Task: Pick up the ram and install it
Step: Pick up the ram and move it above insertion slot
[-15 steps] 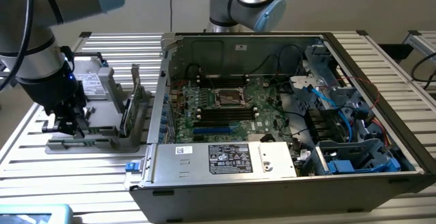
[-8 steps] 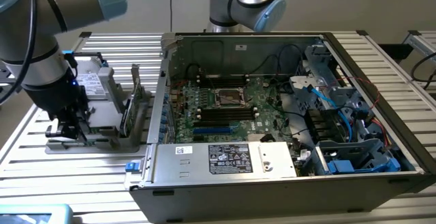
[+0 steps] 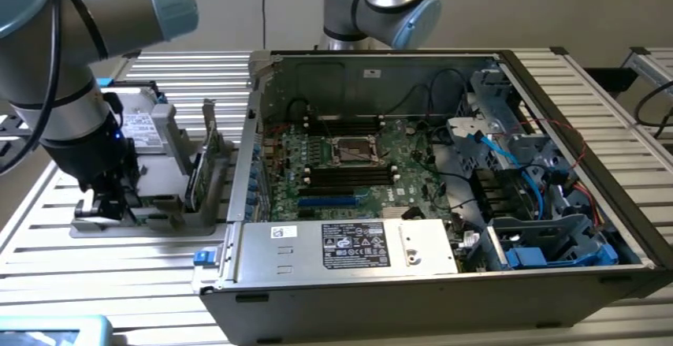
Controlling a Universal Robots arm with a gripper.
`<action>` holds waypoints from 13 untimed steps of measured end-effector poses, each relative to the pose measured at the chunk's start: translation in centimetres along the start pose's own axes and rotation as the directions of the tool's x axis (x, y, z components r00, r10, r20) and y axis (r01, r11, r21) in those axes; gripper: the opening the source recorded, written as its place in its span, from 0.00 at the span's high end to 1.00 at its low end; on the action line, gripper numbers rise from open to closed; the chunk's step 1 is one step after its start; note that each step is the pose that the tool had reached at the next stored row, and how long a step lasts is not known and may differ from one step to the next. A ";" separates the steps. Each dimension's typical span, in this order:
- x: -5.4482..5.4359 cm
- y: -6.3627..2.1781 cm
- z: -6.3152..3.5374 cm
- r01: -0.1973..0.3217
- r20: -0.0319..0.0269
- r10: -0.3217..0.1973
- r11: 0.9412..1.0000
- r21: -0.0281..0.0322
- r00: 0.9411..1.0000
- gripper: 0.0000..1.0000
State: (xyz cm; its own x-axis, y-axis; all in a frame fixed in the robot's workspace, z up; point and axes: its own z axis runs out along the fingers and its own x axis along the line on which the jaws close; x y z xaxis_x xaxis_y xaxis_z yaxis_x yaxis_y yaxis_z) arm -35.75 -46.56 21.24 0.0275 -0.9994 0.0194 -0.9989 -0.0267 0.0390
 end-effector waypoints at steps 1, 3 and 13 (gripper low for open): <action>0.0 0.05 0.10 -0.001 0.000 0.001 1.000 0.000 1.000 0.64; 0.0 0.12 0.30 -0.001 0.000 0.001 1.000 0.000 1.000 0.64; 0.0 0.11 0.96 -0.008 0.000 0.008 1.000 0.000 1.000 0.64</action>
State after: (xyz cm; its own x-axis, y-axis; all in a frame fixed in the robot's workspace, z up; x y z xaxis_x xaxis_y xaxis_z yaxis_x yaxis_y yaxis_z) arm -35.90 -46.56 20.29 0.0194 -0.9996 0.0193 -0.9991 -0.0186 0.0387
